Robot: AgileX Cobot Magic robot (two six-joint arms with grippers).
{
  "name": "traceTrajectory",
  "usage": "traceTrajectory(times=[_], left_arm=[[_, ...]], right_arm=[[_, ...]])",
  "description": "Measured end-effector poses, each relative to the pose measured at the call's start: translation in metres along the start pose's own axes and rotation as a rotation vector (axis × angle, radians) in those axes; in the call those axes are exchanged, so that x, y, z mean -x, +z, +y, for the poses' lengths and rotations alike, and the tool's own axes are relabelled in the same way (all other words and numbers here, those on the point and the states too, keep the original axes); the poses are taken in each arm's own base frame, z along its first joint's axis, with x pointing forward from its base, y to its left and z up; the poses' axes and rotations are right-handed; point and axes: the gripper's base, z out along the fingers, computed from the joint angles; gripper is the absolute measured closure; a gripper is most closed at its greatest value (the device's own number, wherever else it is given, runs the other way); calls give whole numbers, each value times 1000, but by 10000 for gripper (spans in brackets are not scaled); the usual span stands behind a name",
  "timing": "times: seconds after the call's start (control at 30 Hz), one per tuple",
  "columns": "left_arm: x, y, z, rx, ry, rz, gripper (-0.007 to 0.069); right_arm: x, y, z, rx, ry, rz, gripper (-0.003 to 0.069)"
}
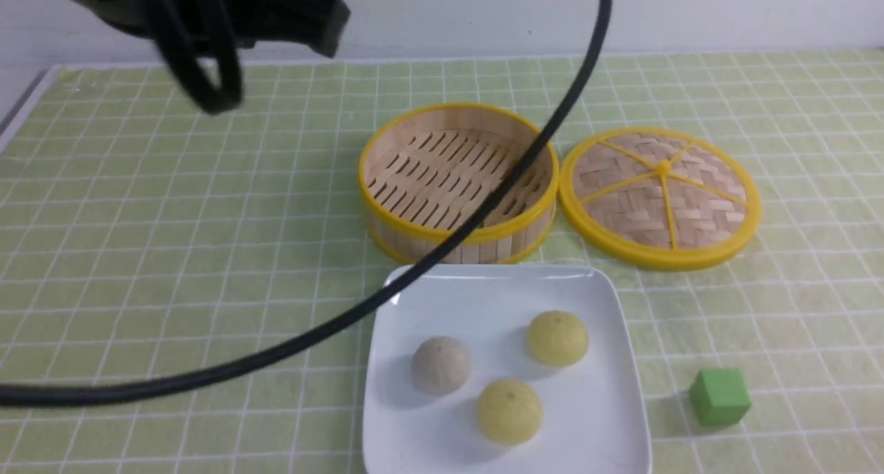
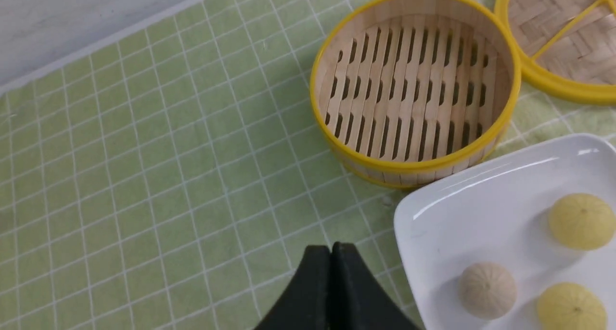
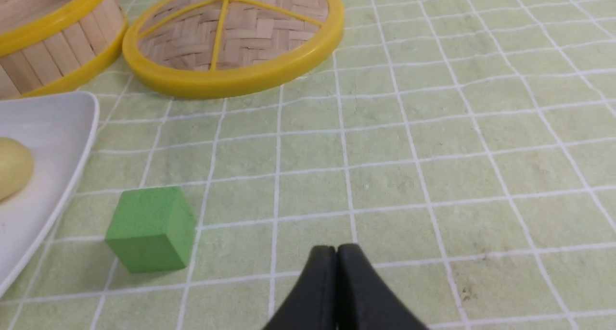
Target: Put the steamed buns into the plate on the green tablecloth.
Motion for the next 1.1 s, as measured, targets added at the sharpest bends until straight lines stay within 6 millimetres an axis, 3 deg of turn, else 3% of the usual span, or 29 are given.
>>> traceTrajectory(times=[0.07, 0.13, 0.2, 0.3, 0.33, 0.4, 0.43, 0.53, 0.7, 0.93, 1.1], left_arm=[[-16, -22, 9, -48, -31, -19, 609], [-27, -30, 13, -65, -40, -21, 609], [-57, -43, 20, -105, -52, -3, 609], [-107, -49, 19, -224, -45, 47, 609], [-107, -49, 17, -236, -47, 43, 609], [-147, -48, 10, -381, -79, -13, 609], [-152, -48, 9, -403, -89, -32, 608], [-187, -36, 1, -513, -191, -241, 607], [-217, -20, -3, -565, -271, -458, 604], [-259, 17, -15, -551, -258, -385, 594], [-277, 32, -19, -542, -250, -319, 592]], right_arm=[[0, 0, 0, -1, 0, -1, 642], [0, 0, 0, -1, 0, -1, 641], [0, 0, 0, -1, 0, -1, 638], [0, 0, 0, -1, 0, -2, 634], [0, 0, 0, -1, 0, -2, 634], [0, 0, 0, -1, 0, -3, 632], [0, 0, 0, -1, 0, -3, 632], [0, 0, 0, -1, 0, -3, 628], [0, 0, 0, -1, 0, -4, 620], [0, 0, 0, -1, 0, -4, 612], [0, 0, 0, -1, 0, -4, 612]])
